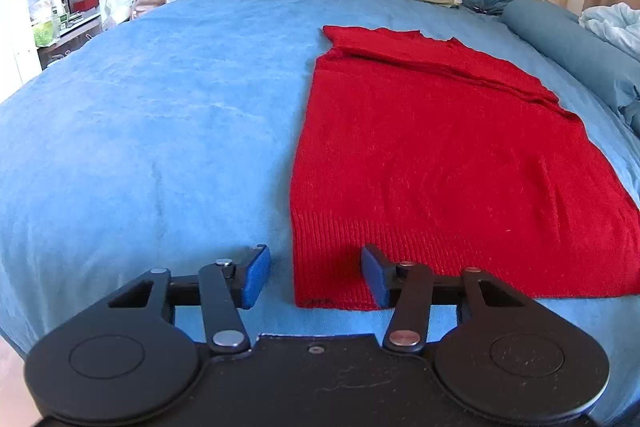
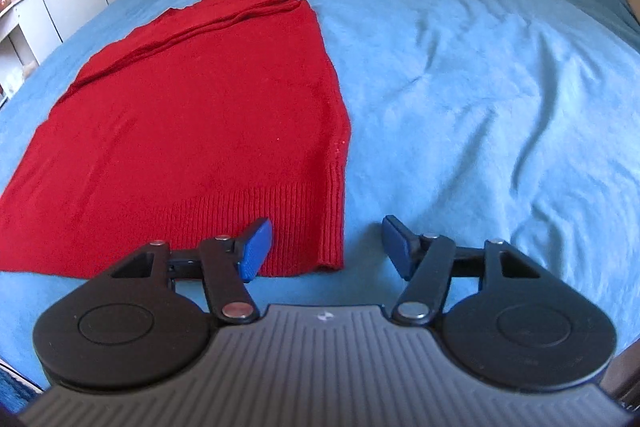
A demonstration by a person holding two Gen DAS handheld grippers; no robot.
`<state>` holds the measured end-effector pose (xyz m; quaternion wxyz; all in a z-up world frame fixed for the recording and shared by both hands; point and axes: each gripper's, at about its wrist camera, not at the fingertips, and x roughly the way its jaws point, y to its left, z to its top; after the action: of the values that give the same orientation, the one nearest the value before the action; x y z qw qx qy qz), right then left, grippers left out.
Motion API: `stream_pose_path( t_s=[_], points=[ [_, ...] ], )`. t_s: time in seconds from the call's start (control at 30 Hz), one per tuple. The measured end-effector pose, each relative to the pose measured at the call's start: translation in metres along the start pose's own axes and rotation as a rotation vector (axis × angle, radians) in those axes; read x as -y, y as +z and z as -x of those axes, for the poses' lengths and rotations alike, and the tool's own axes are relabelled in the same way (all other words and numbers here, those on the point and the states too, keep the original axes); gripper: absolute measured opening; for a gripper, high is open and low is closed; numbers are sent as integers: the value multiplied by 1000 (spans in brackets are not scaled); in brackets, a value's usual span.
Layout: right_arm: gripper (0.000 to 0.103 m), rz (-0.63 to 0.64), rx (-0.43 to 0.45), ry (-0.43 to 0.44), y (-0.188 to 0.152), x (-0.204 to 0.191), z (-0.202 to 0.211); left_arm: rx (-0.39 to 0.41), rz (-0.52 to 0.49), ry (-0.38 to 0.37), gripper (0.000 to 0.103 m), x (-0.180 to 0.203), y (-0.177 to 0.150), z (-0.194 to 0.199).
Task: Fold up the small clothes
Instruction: 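Grasp the hem with both grippers and lift it toward the collar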
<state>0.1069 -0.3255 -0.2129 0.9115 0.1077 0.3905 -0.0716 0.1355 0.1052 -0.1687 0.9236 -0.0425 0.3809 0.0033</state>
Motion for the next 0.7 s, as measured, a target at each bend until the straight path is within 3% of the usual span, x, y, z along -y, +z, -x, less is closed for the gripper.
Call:
stream_pose_path(
  t_s=[0.13,0.2,0.37,0.7],
  points=[
    [61,11,12,1,-1,-3,-1,-8,-51,-5,27,8,0,1],
    [44,17,15,11,-1,-5,0,-17,-64,-11,14,11,2,0],
    [22,26,23,34,0,-7,0,-30,-67,1,7,12,6,0],
    [20,-122,50,151,21,15,25,32,-51,-9,5,12,35,41]
  ],
)
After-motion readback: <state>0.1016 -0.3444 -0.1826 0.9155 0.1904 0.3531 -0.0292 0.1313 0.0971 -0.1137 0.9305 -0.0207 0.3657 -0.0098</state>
